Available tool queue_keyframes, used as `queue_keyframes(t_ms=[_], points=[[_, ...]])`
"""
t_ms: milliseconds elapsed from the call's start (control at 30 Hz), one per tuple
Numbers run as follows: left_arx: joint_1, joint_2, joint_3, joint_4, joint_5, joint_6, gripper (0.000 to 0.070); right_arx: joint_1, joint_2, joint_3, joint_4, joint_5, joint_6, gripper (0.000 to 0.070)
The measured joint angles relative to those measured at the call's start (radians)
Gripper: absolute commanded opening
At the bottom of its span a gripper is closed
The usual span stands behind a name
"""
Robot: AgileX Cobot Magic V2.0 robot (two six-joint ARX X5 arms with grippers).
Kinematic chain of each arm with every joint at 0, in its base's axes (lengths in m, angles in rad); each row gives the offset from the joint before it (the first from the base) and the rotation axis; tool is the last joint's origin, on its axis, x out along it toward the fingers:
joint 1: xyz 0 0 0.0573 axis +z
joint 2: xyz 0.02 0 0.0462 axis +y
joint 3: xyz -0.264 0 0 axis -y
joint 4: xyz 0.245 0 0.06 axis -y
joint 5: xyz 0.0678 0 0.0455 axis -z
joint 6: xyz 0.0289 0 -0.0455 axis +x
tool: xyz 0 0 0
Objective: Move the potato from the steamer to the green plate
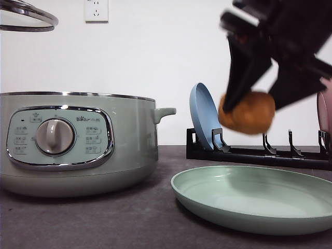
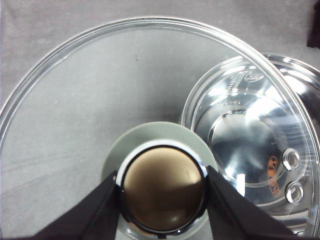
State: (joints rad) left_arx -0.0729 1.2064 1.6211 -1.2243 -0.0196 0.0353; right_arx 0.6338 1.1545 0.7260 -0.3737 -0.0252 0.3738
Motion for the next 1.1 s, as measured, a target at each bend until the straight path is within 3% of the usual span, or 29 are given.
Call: queue_keyframes(t_ms=[367, 567, 700, 900, 1100], points=[[-0.054, 0.0, 0.0, 0.0, 0.022, 0.0, 0.0009, 0.001, 0.112, -0.112, 0.143, 0.029, 0.09, 0.0251], [-0.086, 0.0, 0.0, 0.0, 0.061, 0.0, 0.0009, 0.003, 0.172, -0.111, 0.158, 0.029, 0.096, 0.0363], [-0.111, 0.0, 0.0, 0.0, 0.072, 0.0, 0.0009, 0.005, 0.176, -0.111, 0.159, 0.029, 0.097, 0.0401], [-0.155, 0.001, 0.0, 0.006, 0.097, 0.0, 0.0008, 0.006, 0.176, -0.111, 0.154, 0.029, 0.098, 0.0574], [-0.205, 0.041, 0.0, 0.053, 0.104, 0.0, 0.0009, 0.006, 0.125, -0.105, 0.144, 0.037, 0.098, 0.0593]])
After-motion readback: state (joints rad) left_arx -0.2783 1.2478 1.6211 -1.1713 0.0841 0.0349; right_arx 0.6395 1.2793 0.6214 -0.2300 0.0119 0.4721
